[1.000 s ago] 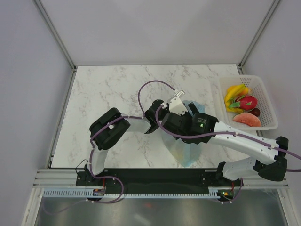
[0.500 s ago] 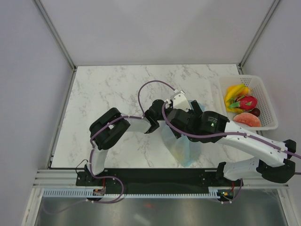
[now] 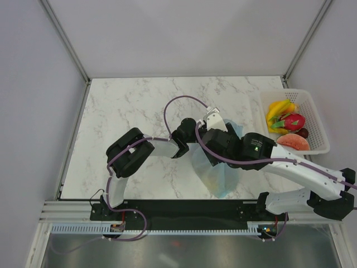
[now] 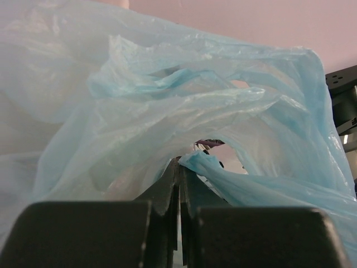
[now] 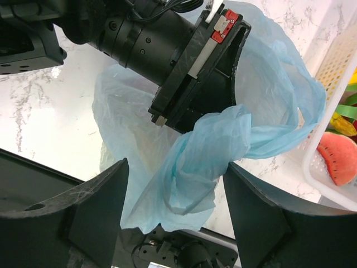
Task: Place the fake fruits into the plastic bag and tie a complex knot
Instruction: Tie the plastic bag at the center of the board.
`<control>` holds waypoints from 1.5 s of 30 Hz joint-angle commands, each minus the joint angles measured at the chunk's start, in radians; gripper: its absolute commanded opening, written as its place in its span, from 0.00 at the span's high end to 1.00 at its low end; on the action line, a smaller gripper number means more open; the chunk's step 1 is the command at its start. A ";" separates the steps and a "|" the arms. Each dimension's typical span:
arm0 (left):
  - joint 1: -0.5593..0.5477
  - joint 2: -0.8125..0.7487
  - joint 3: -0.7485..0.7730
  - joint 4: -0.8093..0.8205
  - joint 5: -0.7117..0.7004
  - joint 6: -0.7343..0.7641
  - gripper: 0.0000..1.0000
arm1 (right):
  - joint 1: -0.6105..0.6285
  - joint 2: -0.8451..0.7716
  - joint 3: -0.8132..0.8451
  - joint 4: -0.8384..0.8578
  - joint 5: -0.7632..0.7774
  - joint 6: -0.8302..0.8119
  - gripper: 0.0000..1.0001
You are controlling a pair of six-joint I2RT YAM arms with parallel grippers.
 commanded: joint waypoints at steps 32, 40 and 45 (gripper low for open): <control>0.005 -0.036 0.030 0.000 0.040 0.048 0.98 | -0.210 -0.152 -0.040 0.111 -0.288 -0.174 0.25; 0.007 -0.036 0.033 -0.003 0.038 0.048 0.98 | -0.210 -0.139 0.026 0.021 -0.205 -0.154 0.26; 0.007 -0.038 0.034 -0.005 0.040 0.050 0.98 | -0.210 -0.141 0.036 -0.002 -0.186 -0.154 0.25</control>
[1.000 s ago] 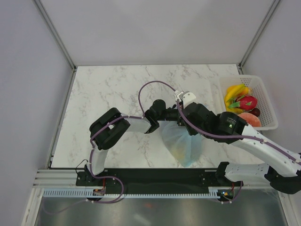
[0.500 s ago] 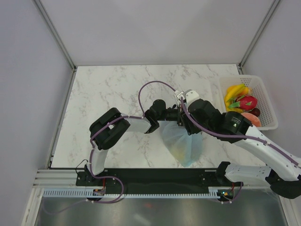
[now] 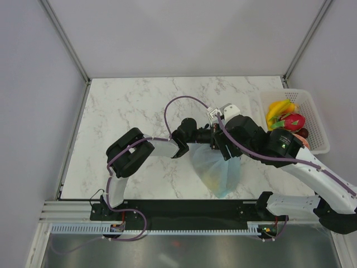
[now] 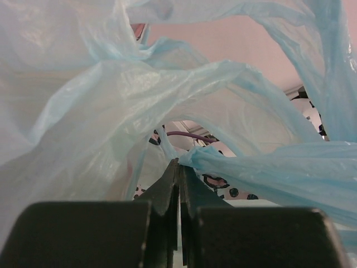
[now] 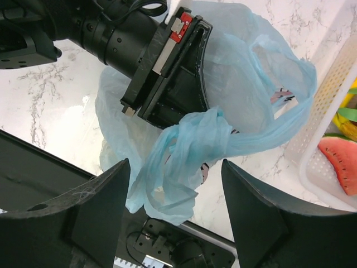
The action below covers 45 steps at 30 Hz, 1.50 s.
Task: Place the fake fruits into the plastic bag and tie a complex knot
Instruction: Tie the plastic bag at the center of the board.
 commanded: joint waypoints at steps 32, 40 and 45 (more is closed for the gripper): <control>0.008 -0.037 0.028 0.015 0.031 0.043 0.98 | -0.020 -0.032 0.169 0.074 0.033 -0.013 0.16; 0.009 -0.037 0.026 0.018 0.037 0.042 0.98 | -0.252 -0.018 0.161 0.155 0.022 -0.045 0.38; 0.012 -0.037 0.025 0.020 0.038 0.040 0.98 | -0.405 -0.034 0.063 0.206 -0.125 -0.064 0.44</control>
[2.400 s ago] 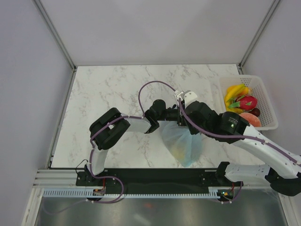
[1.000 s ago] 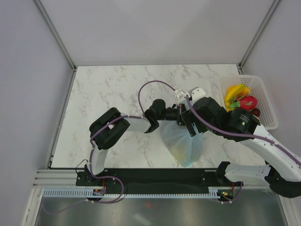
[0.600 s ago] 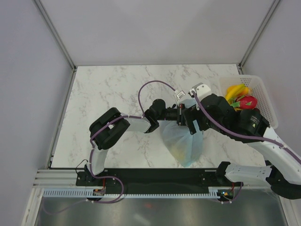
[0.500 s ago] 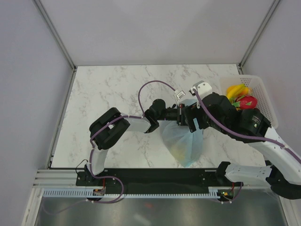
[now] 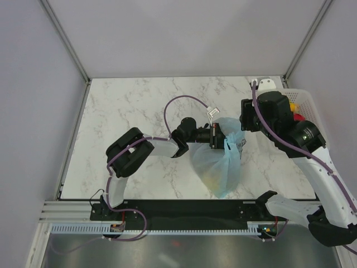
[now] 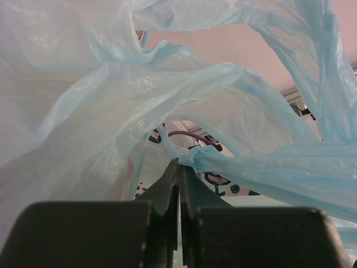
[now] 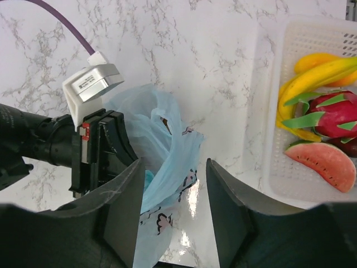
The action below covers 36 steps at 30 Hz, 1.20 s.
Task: Place the fake fruits into the plastic bag and tie a complex knot
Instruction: Tie the plastic bag at the center of the board.
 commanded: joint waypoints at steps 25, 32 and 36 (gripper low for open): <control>0.007 -0.030 0.035 0.011 0.033 0.039 0.98 | -0.110 -0.105 -0.290 0.177 -0.309 0.017 0.75; 0.006 -0.026 0.037 0.010 0.034 0.039 0.98 | -0.110 -0.099 -0.313 0.220 -0.335 0.054 0.78; 0.009 -0.021 0.041 0.011 0.047 0.036 0.98 | -0.110 -0.105 -0.325 0.248 -0.302 0.075 0.77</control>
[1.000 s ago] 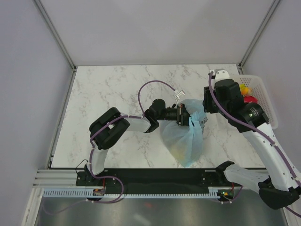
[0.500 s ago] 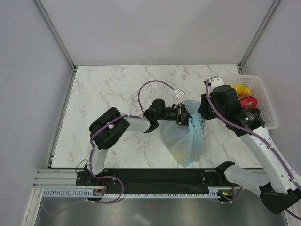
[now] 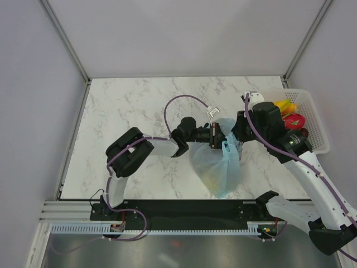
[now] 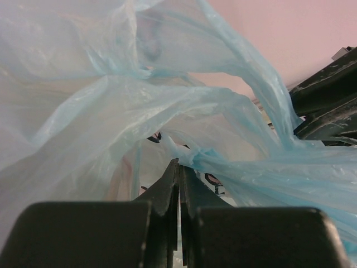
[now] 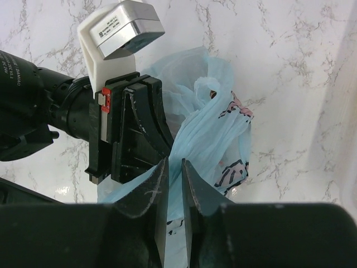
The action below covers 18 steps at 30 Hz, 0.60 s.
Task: Place the fake fruits into the plastic bag and tie a complex knot
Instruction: Tie the plastic bag at the center of the board.
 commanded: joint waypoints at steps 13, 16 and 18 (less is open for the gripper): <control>0.005 -0.007 0.046 0.038 0.048 0.009 0.98 | -0.007 -0.009 0.038 0.057 0.203 0.021 0.44; 0.005 -0.006 0.046 0.039 0.048 0.007 0.98 | -0.018 -0.008 0.074 0.054 0.235 0.010 0.43; 0.005 -0.006 0.046 0.039 0.050 0.007 0.98 | -0.030 -0.003 0.094 0.047 0.263 0.010 0.42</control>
